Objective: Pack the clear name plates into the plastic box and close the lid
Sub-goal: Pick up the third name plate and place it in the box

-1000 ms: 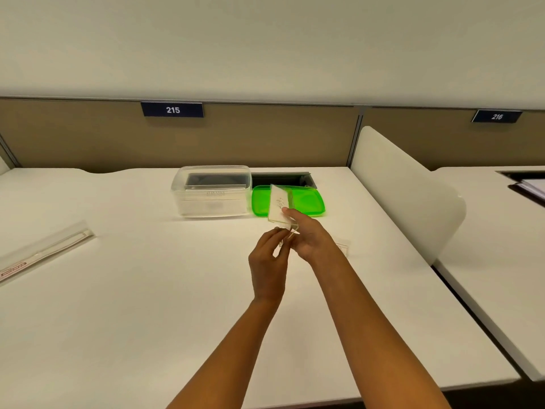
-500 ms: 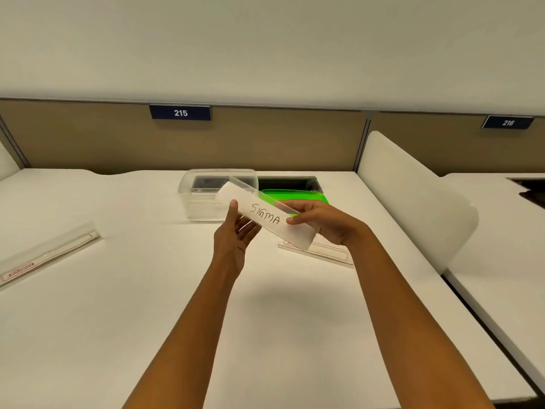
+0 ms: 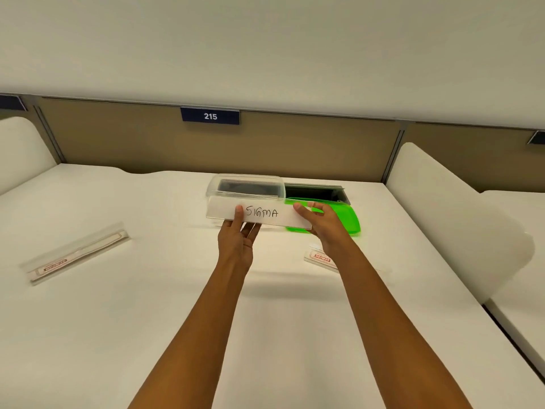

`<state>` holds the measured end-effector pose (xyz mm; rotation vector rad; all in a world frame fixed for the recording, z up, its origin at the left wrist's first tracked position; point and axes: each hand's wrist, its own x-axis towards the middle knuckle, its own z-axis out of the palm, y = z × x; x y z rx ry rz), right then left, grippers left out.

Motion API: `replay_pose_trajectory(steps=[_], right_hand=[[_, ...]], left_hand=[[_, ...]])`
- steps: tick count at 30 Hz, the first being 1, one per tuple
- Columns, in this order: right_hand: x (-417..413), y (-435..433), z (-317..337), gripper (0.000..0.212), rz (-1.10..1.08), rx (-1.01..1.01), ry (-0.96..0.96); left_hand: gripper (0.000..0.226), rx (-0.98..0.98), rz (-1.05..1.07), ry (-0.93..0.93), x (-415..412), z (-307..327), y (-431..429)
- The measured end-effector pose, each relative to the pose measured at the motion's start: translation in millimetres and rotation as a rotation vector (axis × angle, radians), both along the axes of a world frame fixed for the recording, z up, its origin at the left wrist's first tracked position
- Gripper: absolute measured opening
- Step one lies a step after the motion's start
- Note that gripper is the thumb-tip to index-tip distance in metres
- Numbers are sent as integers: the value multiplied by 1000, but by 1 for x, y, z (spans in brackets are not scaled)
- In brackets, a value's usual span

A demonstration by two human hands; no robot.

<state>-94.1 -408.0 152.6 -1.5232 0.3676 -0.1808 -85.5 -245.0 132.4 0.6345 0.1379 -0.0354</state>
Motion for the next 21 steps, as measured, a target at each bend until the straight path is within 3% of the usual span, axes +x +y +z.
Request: replay_pose_trajectory(steps=[4,7,11,16,21], right_hand=[[25,25,0,58,-104,61,-38],[44,43,5,45,-49,220,-85],[72,59,8,34,-18,258,-176],[99,65,7,22,-38,267,-202],[119,71,-3,37,-45,167,-195]], left_hand=[[20,18,-1,-4,24,3,17],[21,12,-9,-13,46,8,30],[19,94,-49,-35,78,10,55],[34,116,-42,-17,115,11,101],[29,426,-144,-49,147,8,143]])
